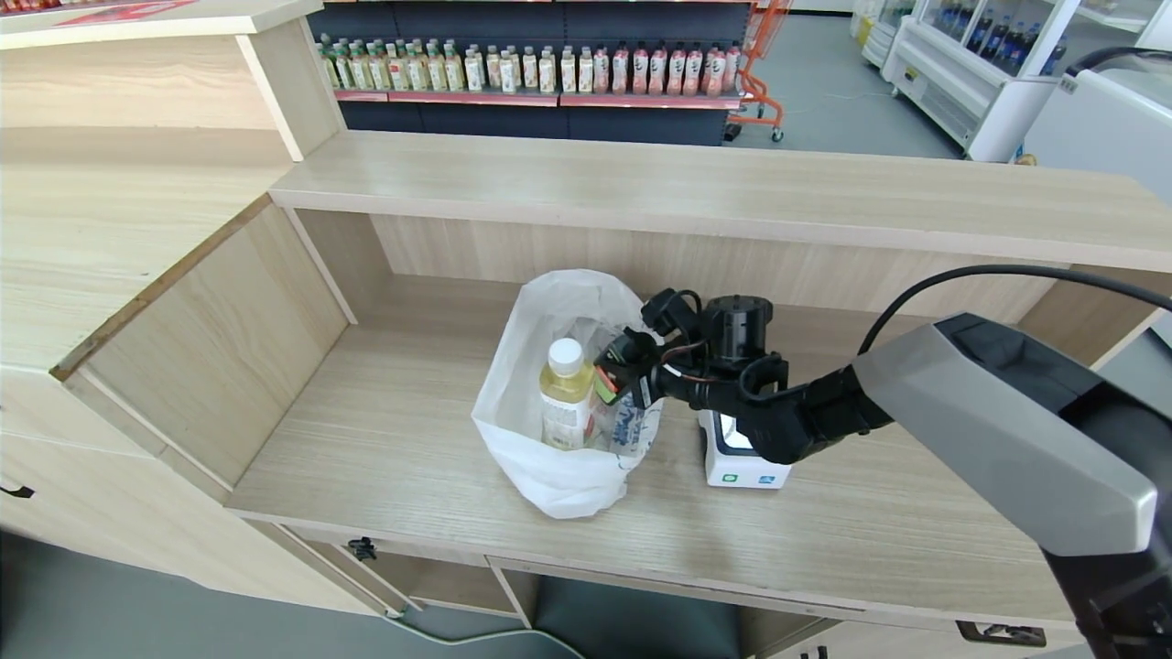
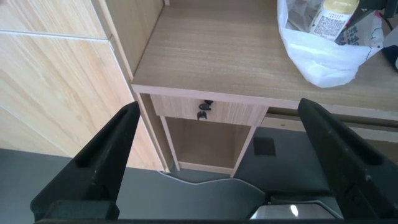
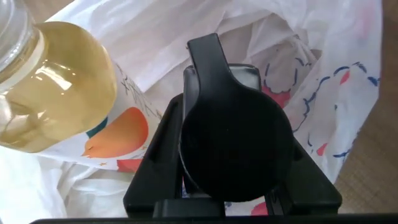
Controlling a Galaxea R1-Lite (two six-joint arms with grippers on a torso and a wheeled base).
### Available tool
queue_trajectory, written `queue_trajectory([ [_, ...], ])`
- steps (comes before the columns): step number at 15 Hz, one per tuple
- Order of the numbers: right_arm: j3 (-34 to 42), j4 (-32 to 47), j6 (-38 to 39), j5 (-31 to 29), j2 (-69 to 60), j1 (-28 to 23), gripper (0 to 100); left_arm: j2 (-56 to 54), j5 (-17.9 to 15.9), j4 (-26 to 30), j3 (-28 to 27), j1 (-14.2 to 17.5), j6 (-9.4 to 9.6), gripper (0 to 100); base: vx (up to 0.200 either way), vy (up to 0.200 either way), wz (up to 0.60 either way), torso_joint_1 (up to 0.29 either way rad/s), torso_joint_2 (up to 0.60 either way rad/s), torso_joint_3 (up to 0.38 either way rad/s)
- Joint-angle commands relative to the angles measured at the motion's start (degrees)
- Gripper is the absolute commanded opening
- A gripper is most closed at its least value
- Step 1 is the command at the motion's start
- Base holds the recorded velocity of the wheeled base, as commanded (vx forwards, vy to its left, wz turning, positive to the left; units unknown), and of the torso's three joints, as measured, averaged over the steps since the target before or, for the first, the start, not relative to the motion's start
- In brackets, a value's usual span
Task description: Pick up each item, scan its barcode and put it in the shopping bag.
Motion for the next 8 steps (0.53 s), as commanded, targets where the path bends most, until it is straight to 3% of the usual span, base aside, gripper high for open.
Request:
queue_trajectory([
  [1,0.1,-1.2,-0.8,0.1,1.7,-0.3,0,0.0,0.0,0.0,0.0,0.0,-0.01,100,0.000,0.000,0.00,0.000,0.00,0.000],
  [5,0.3,-1.2,-1.0,0.2,1.8,-0.3,0,0.1,0.0,0.0,0.0,0.0,-0.10,100,0.000,0.000,0.00,0.000,0.00,0.000],
  [6,0.1,-1.1,-1.0,0.2,1.8,-0.3,100,0.0,0.0,0.0,0.0,0.0,-0.01,100,0.000,0.000,0.00,0.000,0.00,0.000],
  [8,0.0,-1.3,-1.0,0.3,1.6,-0.4,100,0.1,0.0,0.0,0.0,0.0,-0.01,100,0.000,0.000,0.00,0.000,0.00,0.000],
])
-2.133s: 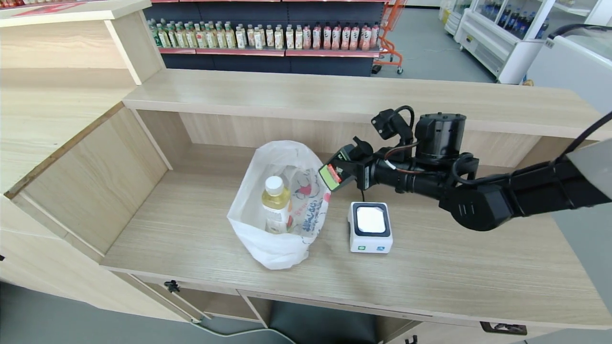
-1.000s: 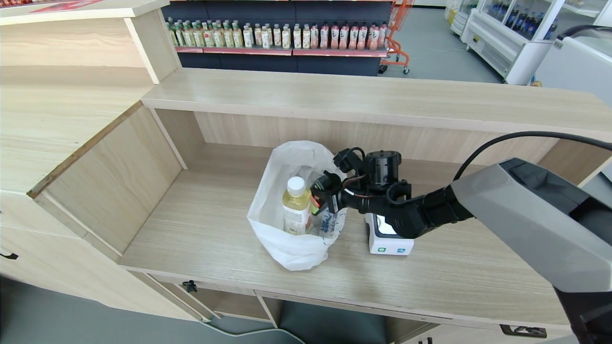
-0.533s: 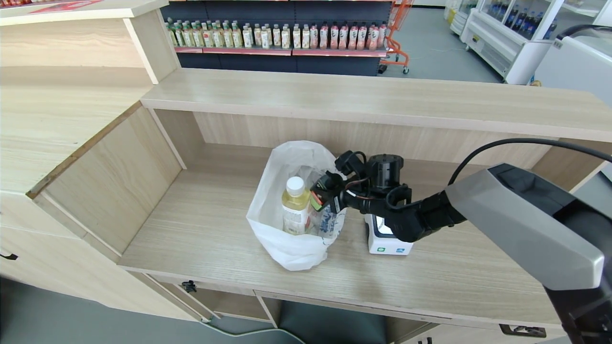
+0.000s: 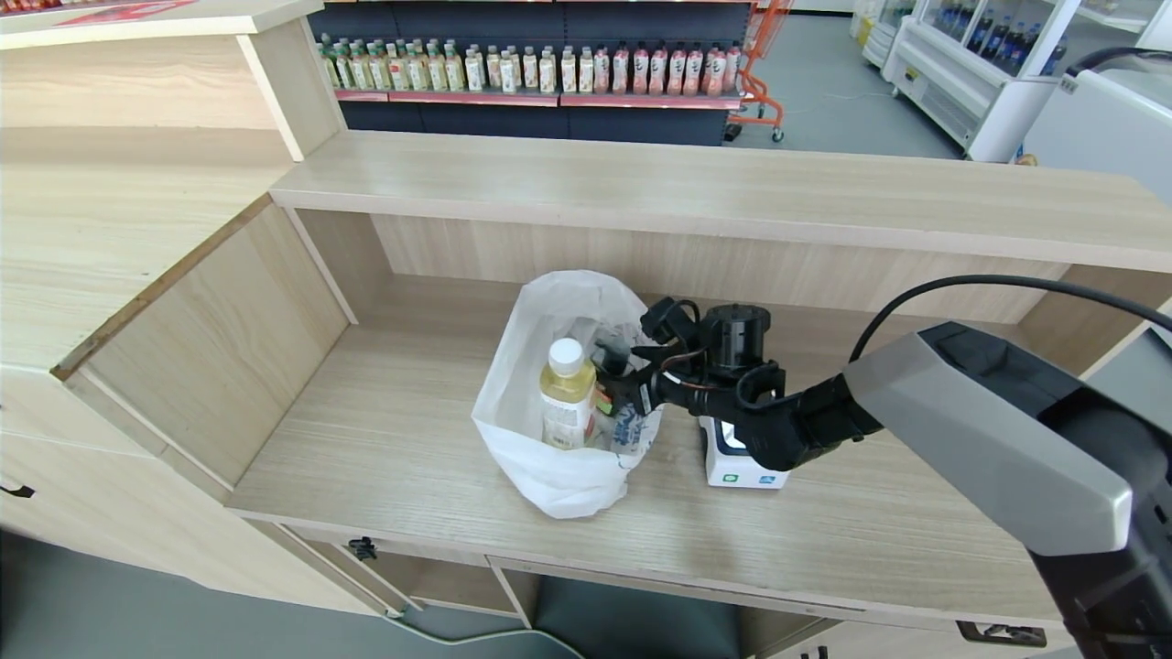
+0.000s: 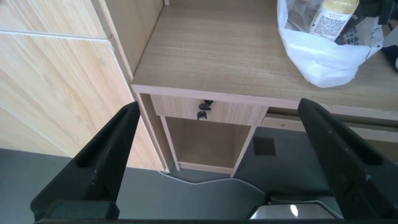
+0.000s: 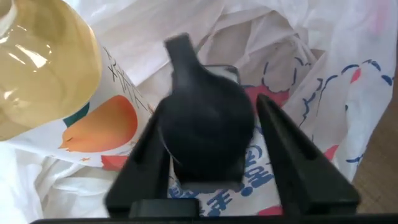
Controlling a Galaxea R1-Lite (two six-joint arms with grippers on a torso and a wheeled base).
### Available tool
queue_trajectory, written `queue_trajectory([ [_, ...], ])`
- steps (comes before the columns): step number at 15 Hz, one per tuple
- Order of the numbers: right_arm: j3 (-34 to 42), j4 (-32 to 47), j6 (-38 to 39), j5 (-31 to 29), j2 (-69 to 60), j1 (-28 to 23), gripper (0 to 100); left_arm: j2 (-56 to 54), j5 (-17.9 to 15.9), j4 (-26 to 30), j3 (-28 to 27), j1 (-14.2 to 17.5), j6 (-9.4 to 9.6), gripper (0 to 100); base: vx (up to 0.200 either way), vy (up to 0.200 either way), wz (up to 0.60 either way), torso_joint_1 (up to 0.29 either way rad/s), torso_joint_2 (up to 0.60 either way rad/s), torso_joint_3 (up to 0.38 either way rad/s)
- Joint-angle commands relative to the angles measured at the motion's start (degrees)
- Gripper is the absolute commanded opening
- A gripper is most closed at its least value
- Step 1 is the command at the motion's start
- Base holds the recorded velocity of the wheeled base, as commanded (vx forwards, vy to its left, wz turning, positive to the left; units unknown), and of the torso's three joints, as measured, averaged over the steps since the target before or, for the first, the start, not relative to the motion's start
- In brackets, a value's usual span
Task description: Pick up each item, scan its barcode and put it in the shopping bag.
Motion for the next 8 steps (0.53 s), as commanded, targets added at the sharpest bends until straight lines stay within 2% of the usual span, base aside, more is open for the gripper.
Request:
queue_trajectory([
  [1,-0.1,-0.1,0.0,0.0,-0.3,-0.2,100,0.0,0.0,0.0,0.0,0.0,0.02,100,0.000,0.000,0.00,0.000,0.00,0.000],
  [4,0.0,-3.3,0.1,0.2,-2.1,-0.4,100,0.1,0.0,0.0,0.0,0.0,-0.07,100,0.000,0.000,0.00,0.000,0.00,0.000],
  [6,0.1,-3.4,3.8,1.4,-5.3,-0.7,100,0.1,0.0,0.0,0.0,0.0,0.02,100,0.000,0.000,0.00,0.000,0.00,0.000],
  [7,0.5,-1.9,9.2,1.9,-9.8,-0.2,100,0.1,0.0,0.0,0.0,0.0,0.02,100,0.000,0.000,0.00,0.000,0.00,0.000],
  [8,0.6,0.4,10.7,1.9,-12.6,-0.1,100,0.1,0.0,0.0,0.0,0.0,-0.07,100,0.000,0.000,0.00,0.000,0.00,0.000],
])
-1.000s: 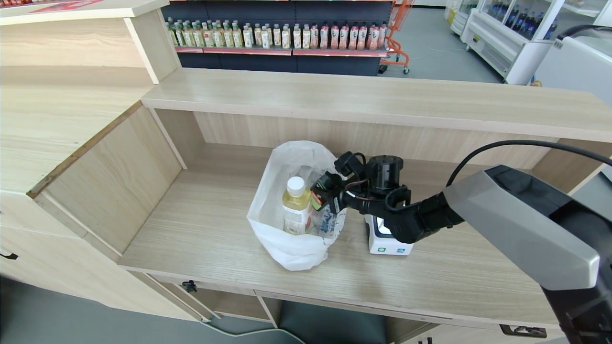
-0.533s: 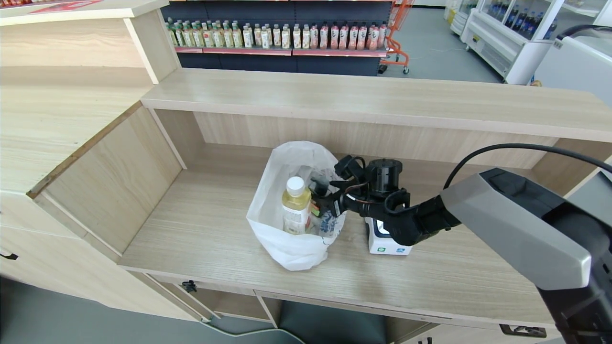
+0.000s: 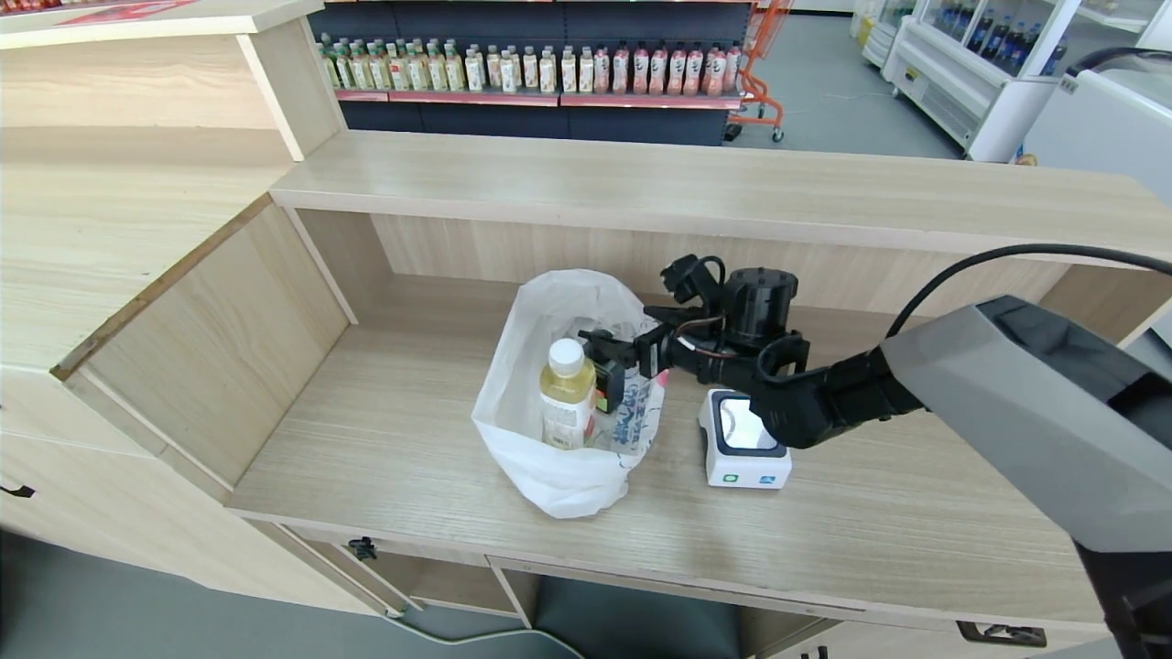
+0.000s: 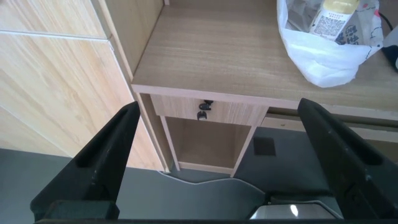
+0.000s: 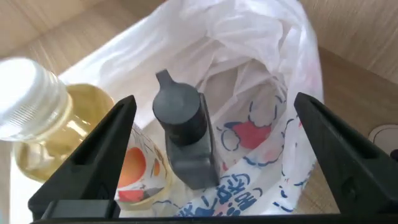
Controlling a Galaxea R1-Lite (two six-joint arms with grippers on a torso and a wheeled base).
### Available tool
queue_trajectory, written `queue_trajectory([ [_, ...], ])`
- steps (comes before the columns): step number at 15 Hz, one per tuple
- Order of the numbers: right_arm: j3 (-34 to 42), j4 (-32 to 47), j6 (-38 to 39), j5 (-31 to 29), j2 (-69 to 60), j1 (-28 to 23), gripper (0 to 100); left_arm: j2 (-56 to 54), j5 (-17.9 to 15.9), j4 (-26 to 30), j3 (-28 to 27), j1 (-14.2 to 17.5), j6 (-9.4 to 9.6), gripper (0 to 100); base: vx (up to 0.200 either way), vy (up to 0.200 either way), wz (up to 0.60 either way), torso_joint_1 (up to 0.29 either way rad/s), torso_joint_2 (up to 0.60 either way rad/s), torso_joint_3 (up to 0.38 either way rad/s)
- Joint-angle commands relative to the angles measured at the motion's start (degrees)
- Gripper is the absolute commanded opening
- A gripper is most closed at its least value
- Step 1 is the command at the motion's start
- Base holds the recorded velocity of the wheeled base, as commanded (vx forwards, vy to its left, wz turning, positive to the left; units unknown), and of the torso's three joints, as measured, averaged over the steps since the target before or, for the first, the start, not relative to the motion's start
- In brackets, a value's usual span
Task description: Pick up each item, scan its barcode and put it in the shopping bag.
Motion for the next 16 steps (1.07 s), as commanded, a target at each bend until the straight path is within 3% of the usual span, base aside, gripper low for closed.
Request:
queue_trajectory([
  [1,0.6,3.8,4.1,0.3,-9.8,0.3,100,0.1,0.0,0.0,0.0,0.0,-0.08,100,0.000,0.000,0.00,0.000,0.00,0.000],
  [3,3.4,5.9,5.6,0.0,-16.1,-0.2,100,0.1,0.0,0.0,0.0,0.0,-0.16,100,0.000,0.000,0.00,0.000,0.00,0.000],
  [6,15.3,7.8,6.2,-1.0,-28.6,-4.3,100,0.1,0.0,0.0,0.0,0.0,-0.08,100,0.000,0.000,0.00,0.000,0.00,0.000],
  [12,38.2,7.8,5.5,-2.0,-44.7,-24.2,100,0.1,0.0,0.0,0.0,0.0,-0.08,100,0.000,0.000,0.00,0.000,0.00,0.000],
  [16,52.0,7.6,5.7,-2.0,-54.5,-30.2,100,0.1,0.0,0.0,0.0,0.0,-0.43,100,0.000,0.000,0.00,0.000,0.00,0.000],
])
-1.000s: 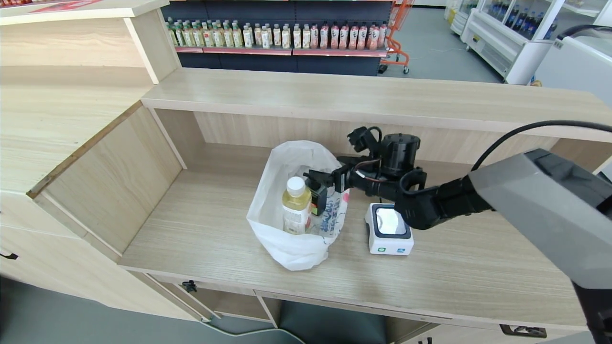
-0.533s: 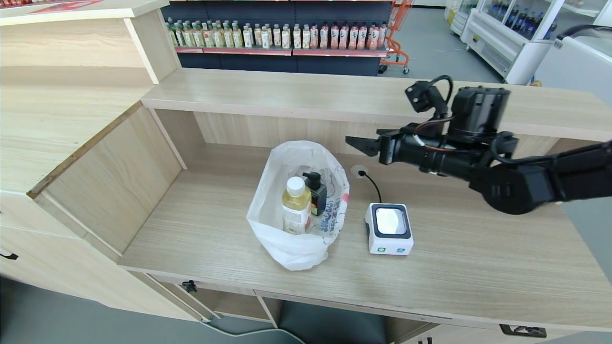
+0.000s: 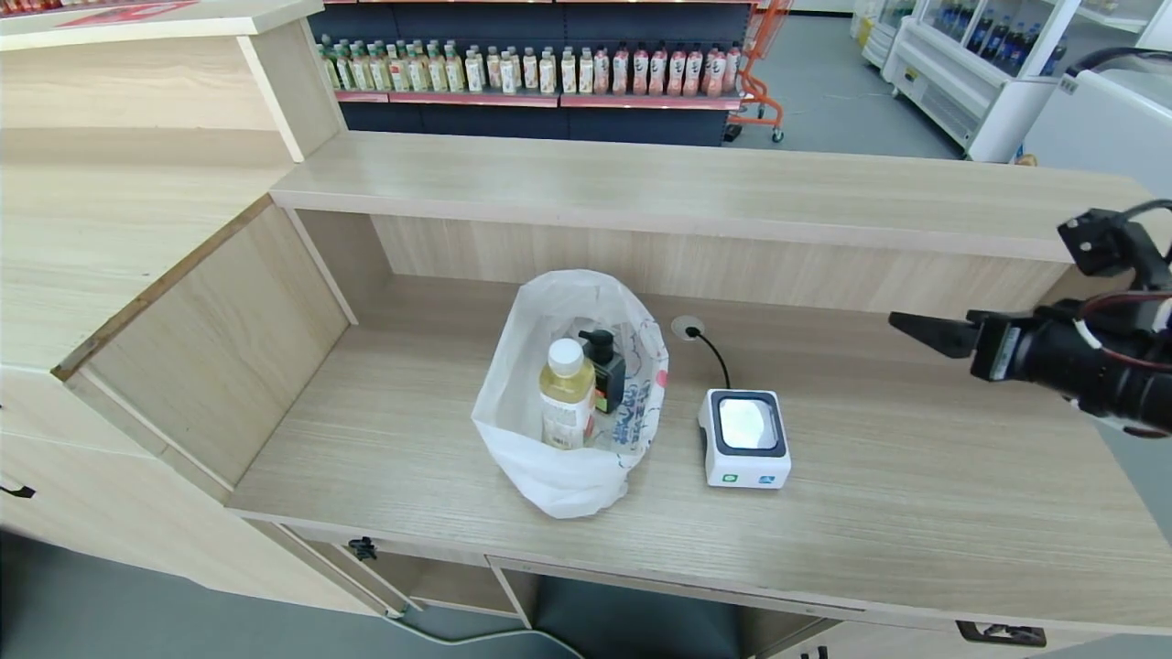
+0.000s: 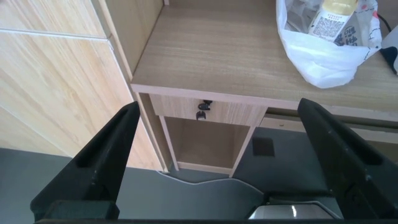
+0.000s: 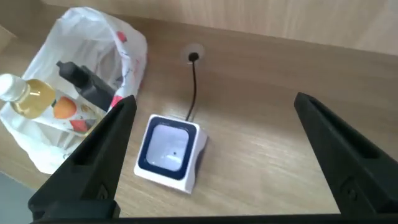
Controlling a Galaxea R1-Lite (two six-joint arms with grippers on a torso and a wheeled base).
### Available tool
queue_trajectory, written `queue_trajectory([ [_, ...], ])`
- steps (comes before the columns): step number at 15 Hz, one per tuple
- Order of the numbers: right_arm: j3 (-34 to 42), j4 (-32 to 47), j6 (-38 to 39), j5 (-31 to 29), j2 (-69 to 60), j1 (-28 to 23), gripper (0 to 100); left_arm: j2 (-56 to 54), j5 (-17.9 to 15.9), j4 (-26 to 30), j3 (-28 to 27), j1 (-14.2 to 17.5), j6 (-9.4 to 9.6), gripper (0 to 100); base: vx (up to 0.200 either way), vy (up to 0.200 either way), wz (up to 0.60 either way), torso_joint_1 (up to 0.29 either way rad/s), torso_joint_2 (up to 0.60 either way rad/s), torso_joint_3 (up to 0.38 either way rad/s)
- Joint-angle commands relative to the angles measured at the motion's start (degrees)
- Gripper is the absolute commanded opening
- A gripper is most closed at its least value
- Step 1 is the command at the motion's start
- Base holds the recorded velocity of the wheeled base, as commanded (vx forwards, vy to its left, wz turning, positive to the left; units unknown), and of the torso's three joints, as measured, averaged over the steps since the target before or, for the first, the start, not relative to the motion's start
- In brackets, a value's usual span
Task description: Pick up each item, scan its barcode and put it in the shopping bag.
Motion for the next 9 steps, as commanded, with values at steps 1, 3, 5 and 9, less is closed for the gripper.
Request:
queue_trajectory([
  [1,8.6,0.0,0.0,0.0,-8.8,-3.2,100,0.1,0.0,0.0,0.0,0.0,-0.02,100,0.000,0.000,0.00,0.000,0.00,0.000],
  [3,14.0,-0.1,0.1,-0.2,-12.5,-3.7,100,0.1,0.0,0.0,0.0,0.0,-0.02,100,0.000,0.000,0.00,0.000,0.00,0.000],
  [5,18.8,-0.1,0.1,-0.2,-16.2,-3.9,100,0.1,0.0,0.0,0.0,0.0,0.24,100,0.000,0.000,0.00,0.000,0.00,0.000],
  [9,26.0,0.2,-0.2,-0.3,-23.2,-4.0,100,0.1,0.0,0.0,0.0,0.0,0.06,100,0.150,0.000,0.00,-0.001,0.00,0.008],
])
